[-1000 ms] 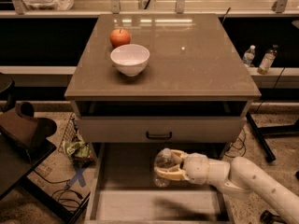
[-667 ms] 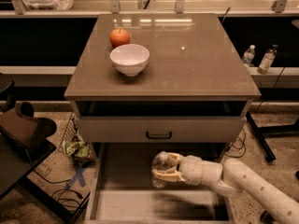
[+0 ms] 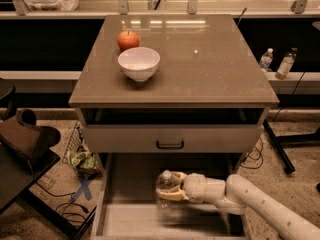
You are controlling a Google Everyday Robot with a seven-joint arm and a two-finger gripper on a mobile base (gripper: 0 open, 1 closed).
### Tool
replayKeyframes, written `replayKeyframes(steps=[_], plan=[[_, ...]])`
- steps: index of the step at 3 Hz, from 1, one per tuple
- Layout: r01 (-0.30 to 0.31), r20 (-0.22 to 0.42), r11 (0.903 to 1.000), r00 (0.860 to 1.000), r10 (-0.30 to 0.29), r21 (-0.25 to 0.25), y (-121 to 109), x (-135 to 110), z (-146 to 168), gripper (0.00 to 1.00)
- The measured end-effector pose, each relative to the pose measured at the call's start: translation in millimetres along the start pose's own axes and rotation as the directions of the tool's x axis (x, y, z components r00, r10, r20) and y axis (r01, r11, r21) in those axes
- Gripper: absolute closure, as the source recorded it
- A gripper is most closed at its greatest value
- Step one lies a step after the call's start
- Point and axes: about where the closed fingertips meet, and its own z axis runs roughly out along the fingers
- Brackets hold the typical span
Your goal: Place water bottle into middle drawer
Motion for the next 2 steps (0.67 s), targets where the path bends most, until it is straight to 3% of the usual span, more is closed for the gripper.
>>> replayKeyframes(steps=[2], plan=[[-0.041, 0.003, 0.9985, 0.999, 0.041, -0.036, 20, 46, 38, 1.0]])
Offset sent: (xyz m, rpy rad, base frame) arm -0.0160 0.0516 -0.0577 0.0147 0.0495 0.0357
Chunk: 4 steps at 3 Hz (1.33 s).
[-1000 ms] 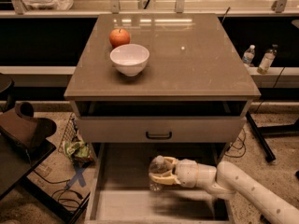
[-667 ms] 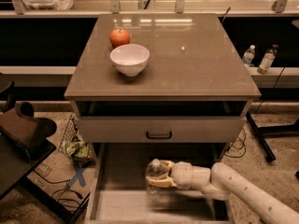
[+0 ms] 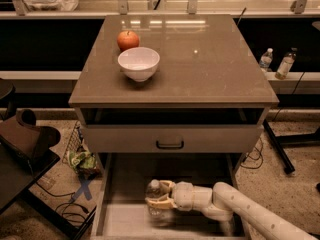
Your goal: Place water bottle into middle drawer
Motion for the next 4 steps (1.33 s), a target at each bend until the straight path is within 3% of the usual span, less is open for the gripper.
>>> replayKeyframes(steps=[2, 4], plan=[[-0.004, 0.012, 1.0, 1.0, 0.004, 0.002, 4.7, 3.9, 3.6, 1.0], [-0.004, 0.012, 1.0, 1.0, 0.004, 0.002, 4.8, 3.3, 3.8, 0.59]])
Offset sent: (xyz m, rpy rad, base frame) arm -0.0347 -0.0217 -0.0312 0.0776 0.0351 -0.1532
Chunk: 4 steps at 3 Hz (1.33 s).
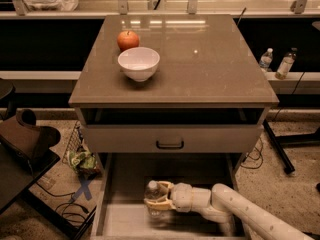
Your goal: Place water bottle into middle drawer
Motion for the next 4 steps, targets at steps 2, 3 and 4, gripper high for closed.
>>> replayKeyframes(steps=[2, 3, 4], plan=[[-0.001, 0.002, 1.0, 1.0, 0.001, -0.005, 1.1, -0.5, 2.3, 0.04], [-0.001, 0.003, 1.0, 1.0, 0.001, -0.007, 1.6, -0.7, 3.3, 0.0], [-0.001, 0.003, 1.0, 1.0, 0.001, -0.007, 1.6, -0.7, 3.3, 0.0]])
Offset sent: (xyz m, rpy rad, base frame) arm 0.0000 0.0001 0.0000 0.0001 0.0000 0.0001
